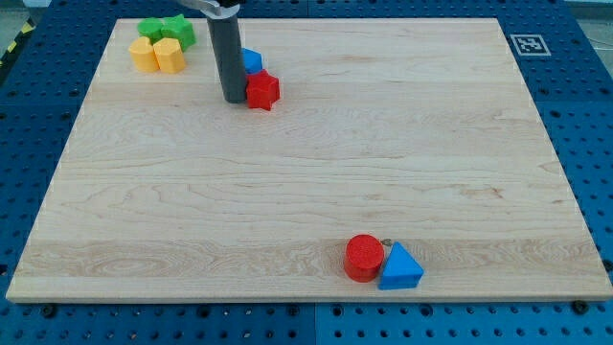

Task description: Move the red star parallel to the top of the red circle

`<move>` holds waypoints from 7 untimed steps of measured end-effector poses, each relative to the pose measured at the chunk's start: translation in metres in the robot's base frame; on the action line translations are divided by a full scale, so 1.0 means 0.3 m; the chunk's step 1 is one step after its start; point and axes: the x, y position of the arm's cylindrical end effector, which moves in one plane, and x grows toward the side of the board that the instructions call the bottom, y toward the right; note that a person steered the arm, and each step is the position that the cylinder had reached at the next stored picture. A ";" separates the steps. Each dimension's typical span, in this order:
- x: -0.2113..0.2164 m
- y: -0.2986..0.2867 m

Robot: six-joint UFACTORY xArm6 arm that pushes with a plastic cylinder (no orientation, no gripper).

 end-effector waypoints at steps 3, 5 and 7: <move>-0.074 0.252; -0.084 0.387; 0.201 0.630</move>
